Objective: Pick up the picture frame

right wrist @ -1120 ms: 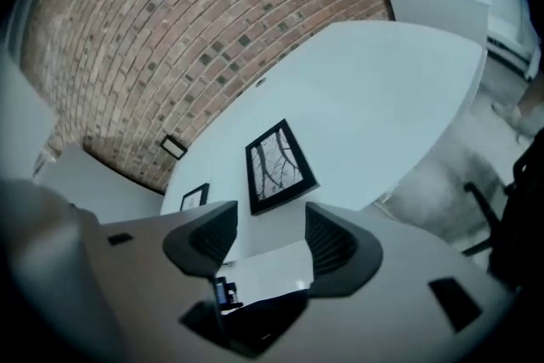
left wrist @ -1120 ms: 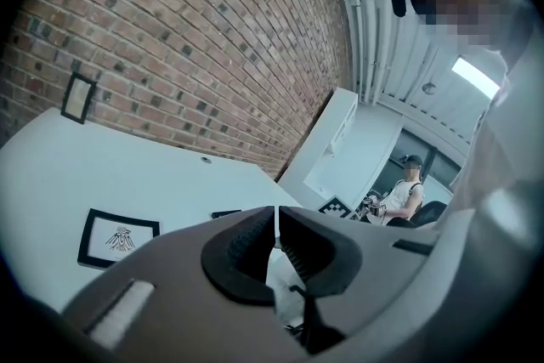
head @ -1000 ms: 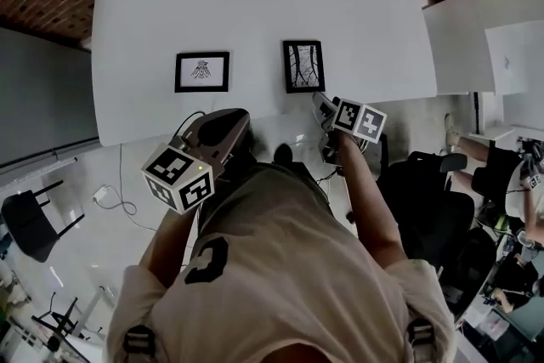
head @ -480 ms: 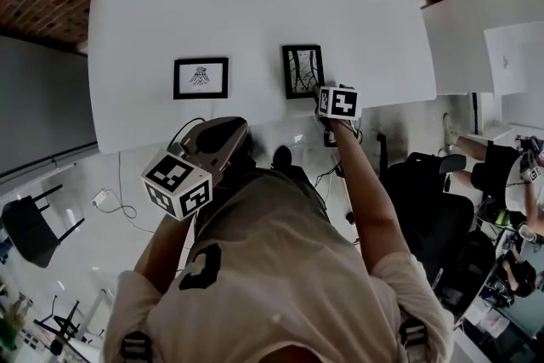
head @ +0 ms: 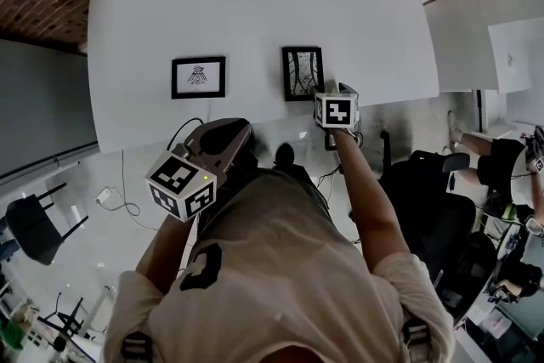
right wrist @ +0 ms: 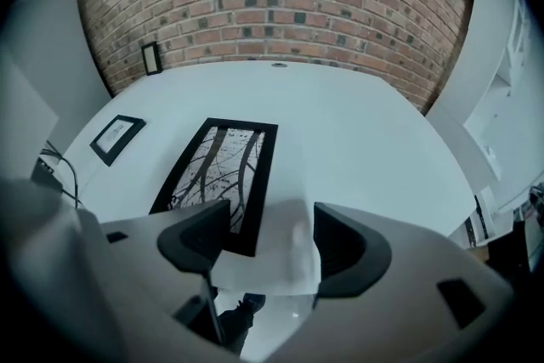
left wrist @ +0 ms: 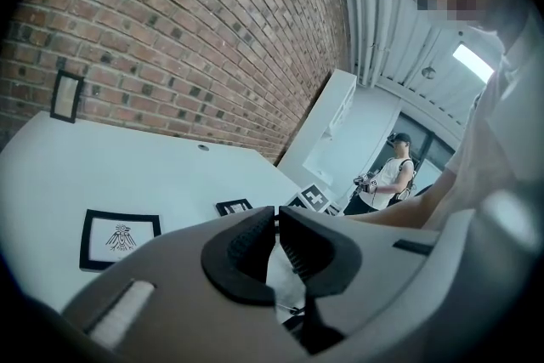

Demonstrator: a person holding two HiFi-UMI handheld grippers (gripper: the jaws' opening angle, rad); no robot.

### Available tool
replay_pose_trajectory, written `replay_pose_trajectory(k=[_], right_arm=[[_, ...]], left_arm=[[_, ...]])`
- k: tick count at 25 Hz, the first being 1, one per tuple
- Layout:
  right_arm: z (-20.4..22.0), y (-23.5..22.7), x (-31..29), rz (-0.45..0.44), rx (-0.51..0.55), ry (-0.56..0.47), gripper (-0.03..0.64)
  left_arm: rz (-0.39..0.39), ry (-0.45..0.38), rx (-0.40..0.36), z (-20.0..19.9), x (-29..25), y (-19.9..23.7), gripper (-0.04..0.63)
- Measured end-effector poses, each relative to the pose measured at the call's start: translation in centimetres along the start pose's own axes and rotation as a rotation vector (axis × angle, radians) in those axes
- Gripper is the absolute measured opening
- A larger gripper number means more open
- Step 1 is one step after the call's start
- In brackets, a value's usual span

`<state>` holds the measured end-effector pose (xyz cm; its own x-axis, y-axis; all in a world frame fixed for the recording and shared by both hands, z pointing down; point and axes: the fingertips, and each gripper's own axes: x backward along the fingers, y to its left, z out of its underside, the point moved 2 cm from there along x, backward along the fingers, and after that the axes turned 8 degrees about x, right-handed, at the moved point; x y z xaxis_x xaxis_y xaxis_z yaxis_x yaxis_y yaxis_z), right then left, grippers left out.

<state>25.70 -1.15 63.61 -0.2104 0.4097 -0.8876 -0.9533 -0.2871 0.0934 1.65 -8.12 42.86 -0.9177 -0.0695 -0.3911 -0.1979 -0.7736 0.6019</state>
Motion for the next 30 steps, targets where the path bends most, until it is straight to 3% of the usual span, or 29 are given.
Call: replay_pose_trajectory(k=[8, 10, 15, 19, 21, 26, 30], right_arm=[[1.0, 0.1, 0.4, -0.034, 0.008, -0.031, 0.267], [1.2, -0.3, 1.0, -0.069, -0.060, -0.064, 0.267], [3.3, -0.7, 3.2, -0.183, -0.358, -0.081, 0.267], [3.0, -0.7, 2.9, -0.195, -0.416, -0.089, 0.267], [2.5, -0.6, 2.0, -0.194, -0.411, -0.076, 0.267], [1.9, -0.4, 0.0, -0.132, -0.203, -0.005, 0.267], [2.1, -0.3, 0.2, -0.107, -0.155, -0.009, 0.267]], left_arm=[[-0.023, -0.002, -0.003, 1.0, -0.8, -1.3, 0.017], [-0.027, -0.003, -0.002, 1.2, -1.0, -1.9, 0.017], [-0.043, -0.023, 0.006, 1.4, -1.2, -2.5, 0.017], [-0.054, -0.024, 0.014, 2.0, -1.2, -2.6, 0.017], [-0.056, -0.024, 0.012, 2.2, -1.2, -2.7, 0.017], [-0.048, -0.021, 0.006, 2.1, -1.7, -3.3, 0.017], [-0.054, -0.020, 0.014, 2.2, -1.6, -2.9, 0.017]])
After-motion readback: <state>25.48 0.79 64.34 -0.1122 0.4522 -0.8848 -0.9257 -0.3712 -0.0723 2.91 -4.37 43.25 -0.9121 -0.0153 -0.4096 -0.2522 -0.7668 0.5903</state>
